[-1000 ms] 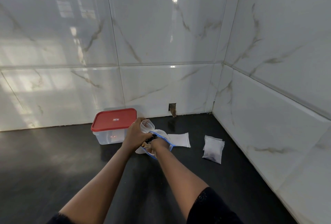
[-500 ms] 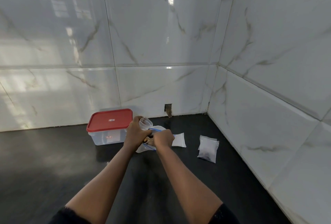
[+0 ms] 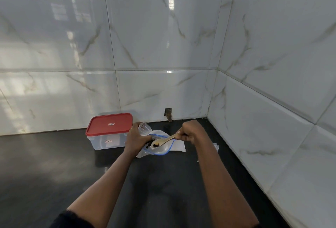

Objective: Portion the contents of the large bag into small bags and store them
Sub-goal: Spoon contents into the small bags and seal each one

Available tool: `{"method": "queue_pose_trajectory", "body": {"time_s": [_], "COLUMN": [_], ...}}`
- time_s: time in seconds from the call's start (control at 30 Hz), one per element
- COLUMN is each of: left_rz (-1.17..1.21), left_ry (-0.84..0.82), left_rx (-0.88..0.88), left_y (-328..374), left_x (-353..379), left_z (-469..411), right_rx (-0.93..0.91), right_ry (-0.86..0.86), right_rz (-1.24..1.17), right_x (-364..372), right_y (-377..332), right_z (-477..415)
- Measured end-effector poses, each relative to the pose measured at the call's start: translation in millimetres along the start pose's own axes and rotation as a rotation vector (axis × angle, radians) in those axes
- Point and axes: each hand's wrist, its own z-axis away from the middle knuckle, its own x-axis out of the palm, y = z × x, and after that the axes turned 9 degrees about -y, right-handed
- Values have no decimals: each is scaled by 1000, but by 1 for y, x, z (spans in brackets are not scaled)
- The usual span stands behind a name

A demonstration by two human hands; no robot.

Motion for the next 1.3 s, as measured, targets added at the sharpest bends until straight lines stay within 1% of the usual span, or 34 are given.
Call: {"method": "queue_pose_trajectory", "body": {"time_s": [0.1,0.23,0.33,0.47,0.53,0.7,0.87,0.93,1.03,1.17,1.3], "left_rz": [8,1,19,50,63,75,91,113,129,130,105], "left_ry": [-17,-64,-79,-76,-60,-31,-29,-20,12,24,12], "left_rx": [-9,-13,-23,-39,-42,-48,-62,-67,-87,-84,-59], "left_y": [-1,-6,-5,-3,-2,-4,-3,-4,-4,-2,-1], "left_x": [-1,1,4,4,3,1,-1,-1,-2,-2,-2], "left_z": [2,4,5,6,6,4,1,-2,-4,-6,-6], "right_rx": [-62,-227,-293,-421,-510,-601,-658,-651,-515,-410,-296], "right_ry": [-7,80,135,159,154,141,190,237,256,211,126], "right_rz": [-37,-71,41,419,541,636,681,716,851,964,999], "right_x": [-13,-10,4,20,28,35,34,29,20,23,46], "right_y": [-13,-21,-21,-16,-12,-11,-17,-22,-25,-8,21], "right_z": [10,5,2,4,6,6,9,11,11,-3,-26]}}
